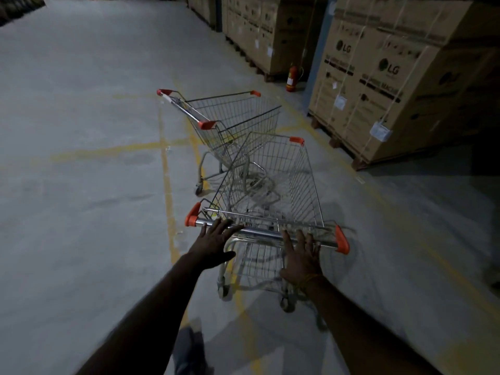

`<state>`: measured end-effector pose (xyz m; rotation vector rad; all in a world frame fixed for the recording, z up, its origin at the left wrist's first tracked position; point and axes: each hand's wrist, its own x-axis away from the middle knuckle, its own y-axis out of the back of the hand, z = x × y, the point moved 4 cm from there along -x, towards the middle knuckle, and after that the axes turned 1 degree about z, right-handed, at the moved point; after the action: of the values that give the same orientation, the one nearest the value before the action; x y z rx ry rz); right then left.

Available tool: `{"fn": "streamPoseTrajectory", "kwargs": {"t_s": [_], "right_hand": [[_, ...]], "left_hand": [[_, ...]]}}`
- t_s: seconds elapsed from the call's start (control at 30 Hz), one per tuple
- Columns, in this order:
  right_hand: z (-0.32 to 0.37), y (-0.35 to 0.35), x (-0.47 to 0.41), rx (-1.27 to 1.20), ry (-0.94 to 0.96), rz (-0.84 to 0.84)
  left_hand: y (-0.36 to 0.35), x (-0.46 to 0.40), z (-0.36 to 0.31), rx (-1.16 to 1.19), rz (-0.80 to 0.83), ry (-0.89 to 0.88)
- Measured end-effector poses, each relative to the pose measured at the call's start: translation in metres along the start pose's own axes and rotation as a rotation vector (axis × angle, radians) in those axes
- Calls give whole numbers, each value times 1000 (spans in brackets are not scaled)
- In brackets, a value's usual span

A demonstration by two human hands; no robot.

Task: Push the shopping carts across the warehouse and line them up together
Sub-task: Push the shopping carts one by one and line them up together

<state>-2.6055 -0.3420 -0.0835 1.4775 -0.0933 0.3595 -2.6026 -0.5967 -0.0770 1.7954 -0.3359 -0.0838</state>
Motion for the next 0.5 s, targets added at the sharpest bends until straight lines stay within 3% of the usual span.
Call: {"fn": "streamPoseTrajectory", "kwargs": {"t_s": [0.17, 0.5], "right_hand": [[41, 11, -60, -1, -80, -70], [142, 44, -144, -99, -191, 18]], "left_hand": [[24, -57, 63, -45, -38, -72], [79, -138, 188, -80, 70, -156]]}}
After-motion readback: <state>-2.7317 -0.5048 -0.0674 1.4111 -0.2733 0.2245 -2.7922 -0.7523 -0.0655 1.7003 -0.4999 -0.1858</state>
